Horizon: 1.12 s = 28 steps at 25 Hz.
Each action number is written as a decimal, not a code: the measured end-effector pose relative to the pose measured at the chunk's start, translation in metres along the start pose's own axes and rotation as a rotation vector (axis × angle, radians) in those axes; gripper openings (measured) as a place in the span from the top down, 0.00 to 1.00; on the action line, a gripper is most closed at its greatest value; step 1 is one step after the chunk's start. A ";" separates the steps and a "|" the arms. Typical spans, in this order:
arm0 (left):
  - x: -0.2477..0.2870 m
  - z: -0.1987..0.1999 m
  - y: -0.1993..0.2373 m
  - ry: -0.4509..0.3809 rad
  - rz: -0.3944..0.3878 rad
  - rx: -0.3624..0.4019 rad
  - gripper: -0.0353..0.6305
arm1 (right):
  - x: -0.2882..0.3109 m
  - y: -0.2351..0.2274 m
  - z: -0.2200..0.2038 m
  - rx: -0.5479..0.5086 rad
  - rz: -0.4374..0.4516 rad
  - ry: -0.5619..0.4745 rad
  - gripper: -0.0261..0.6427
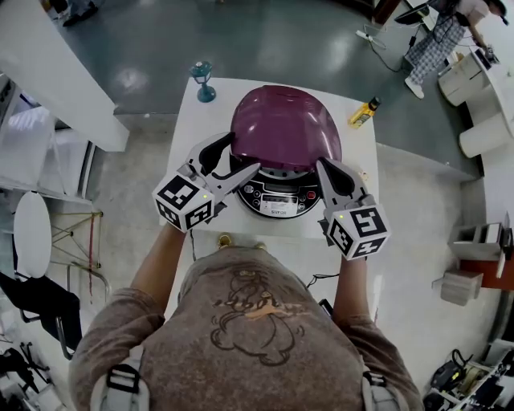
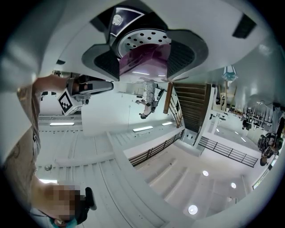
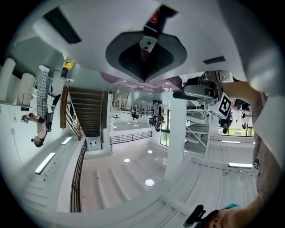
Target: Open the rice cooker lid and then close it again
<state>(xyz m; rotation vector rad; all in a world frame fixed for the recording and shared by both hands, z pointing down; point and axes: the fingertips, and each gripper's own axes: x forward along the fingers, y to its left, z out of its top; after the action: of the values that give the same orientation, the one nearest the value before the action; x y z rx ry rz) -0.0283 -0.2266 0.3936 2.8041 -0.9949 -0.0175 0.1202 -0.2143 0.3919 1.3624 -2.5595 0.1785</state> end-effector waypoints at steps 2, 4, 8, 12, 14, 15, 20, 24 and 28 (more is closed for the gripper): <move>0.000 -0.003 0.000 0.003 0.001 -0.004 0.44 | 0.000 0.001 -0.003 -0.001 0.004 0.007 0.96; 0.000 -0.006 0.000 0.007 0.002 -0.012 0.44 | 0.000 0.001 -0.008 0.011 0.007 0.010 0.96; -0.002 -0.016 -0.001 0.020 0.008 -0.031 0.44 | 0.000 0.003 -0.021 0.035 0.013 0.027 0.95; -0.005 -0.028 -0.003 0.042 0.014 -0.047 0.44 | 0.000 0.007 -0.036 0.053 0.014 0.051 0.95; -0.005 -0.032 -0.002 0.052 0.017 -0.054 0.44 | 0.001 0.007 -0.042 0.063 0.017 0.061 0.95; -0.004 -0.034 -0.002 0.056 0.020 -0.057 0.44 | 0.001 0.007 -0.044 0.067 0.019 0.065 0.95; -0.004 -0.044 0.001 0.076 0.026 -0.073 0.44 | 0.003 0.008 -0.056 0.082 0.022 0.083 0.96; -0.005 -0.051 0.001 0.092 0.030 -0.083 0.44 | 0.005 0.010 -0.065 0.078 0.022 0.100 0.96; -0.005 -0.056 0.003 0.105 0.037 -0.090 0.44 | 0.007 0.011 -0.071 0.070 0.019 0.116 0.96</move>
<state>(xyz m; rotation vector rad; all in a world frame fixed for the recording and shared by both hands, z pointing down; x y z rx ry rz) -0.0299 -0.2174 0.4489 2.6751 -0.9954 0.0863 0.1183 -0.1982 0.4620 1.3111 -2.4926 0.3440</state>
